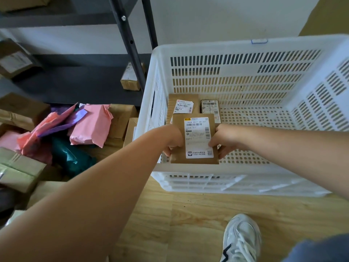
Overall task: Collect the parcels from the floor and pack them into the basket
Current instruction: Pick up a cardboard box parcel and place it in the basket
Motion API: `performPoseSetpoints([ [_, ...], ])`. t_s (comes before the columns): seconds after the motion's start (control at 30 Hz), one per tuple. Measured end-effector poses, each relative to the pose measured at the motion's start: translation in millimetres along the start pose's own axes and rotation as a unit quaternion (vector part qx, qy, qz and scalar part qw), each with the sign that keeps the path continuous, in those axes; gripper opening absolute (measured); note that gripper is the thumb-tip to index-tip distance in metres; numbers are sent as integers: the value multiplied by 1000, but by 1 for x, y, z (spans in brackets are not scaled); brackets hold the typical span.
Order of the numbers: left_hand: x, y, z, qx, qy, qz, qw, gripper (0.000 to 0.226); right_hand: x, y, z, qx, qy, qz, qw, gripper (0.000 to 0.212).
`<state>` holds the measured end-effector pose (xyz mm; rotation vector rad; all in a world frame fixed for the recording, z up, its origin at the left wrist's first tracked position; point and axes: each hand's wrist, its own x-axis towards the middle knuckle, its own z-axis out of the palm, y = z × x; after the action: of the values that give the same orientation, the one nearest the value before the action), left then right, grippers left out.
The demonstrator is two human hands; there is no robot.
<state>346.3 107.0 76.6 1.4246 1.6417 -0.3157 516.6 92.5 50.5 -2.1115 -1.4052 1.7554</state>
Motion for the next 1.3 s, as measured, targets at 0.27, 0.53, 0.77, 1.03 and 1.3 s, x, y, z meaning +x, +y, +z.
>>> performPoseSetpoints([
  [0.27, 15, 8, 7, -100, -15, 32, 994, 22, -2, 3, -27, -48, 34, 44, 997, 23],
  [0.53, 20, 42, 21, -185, -37, 75, 979, 21, -8, 15, -69, -96, 107, 79, 987, 31],
  [0.77, 31, 49, 31, -168, -60, 74, 981, 25, -6, 29, -74, -105, 103, 108, 983, 35],
  [1.03, 36, 47, 34, -138, -94, 54, 985, 31, 7, 29, -66, -101, 82, 85, 988, 34],
  [1.3, 49, 49, 38, -123, -96, 61, 986, 30, 20, 32, -70, -95, 81, 111, 986, 33],
])
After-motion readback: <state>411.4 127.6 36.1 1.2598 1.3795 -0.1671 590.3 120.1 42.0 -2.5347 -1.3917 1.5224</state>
